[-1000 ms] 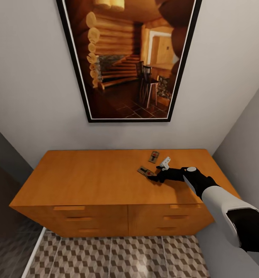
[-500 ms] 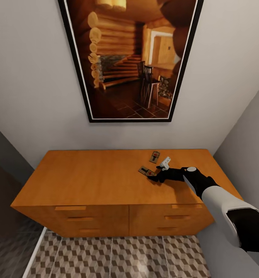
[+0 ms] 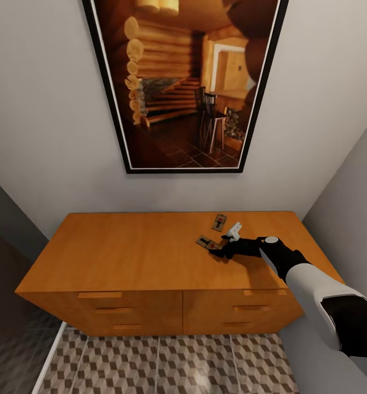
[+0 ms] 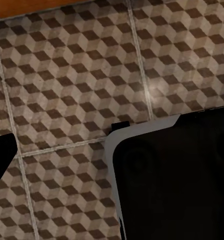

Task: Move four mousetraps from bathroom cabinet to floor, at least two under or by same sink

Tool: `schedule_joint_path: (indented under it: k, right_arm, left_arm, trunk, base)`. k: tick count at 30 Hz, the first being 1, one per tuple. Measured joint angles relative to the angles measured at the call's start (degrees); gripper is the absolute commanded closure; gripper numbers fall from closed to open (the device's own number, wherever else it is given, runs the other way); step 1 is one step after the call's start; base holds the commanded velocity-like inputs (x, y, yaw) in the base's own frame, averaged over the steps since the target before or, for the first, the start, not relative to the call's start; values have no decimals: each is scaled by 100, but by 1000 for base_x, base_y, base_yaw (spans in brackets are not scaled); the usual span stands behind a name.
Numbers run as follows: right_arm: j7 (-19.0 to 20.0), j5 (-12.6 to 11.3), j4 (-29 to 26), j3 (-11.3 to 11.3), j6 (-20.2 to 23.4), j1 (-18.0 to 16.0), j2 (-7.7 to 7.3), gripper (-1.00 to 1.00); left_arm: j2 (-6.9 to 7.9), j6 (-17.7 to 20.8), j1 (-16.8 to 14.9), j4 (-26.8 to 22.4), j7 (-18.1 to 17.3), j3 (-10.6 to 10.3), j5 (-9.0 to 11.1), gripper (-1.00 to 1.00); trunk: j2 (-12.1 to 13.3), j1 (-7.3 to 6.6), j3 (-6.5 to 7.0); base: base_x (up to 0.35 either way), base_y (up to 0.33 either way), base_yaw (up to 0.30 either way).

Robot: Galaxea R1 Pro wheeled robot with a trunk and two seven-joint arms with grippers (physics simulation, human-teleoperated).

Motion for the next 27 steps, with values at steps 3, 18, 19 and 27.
schedule_joint_path:
  k: [3,18,19,27]
  right_arm:
    - [0,1,0,-2,0,0,0,-100]
    - [2,-10,0,0,-1,1,-2,-100]
    - [1,-8,0,-1,-1,1,-2,-100]
    - [-11,5,-7,-9,-1,1,-7,-100]
  left_arm:
    - [0,0,0,1,0,0,0,-100]
    - [0,0,0,2,-3,1,0,-100]
    - [0,0,0,2,-2,0,0,-100]
    - [0,-1,0,1,-6,-1,0,-100]
  trunk:
    - [0,0,0]
    - [0,0,0]
    - [0,0,0]
    - [2,2,0]
  base:
    - [0,0,0]
    - [0,0,0]
    - [0,0,0]
    - [-41,52,0]
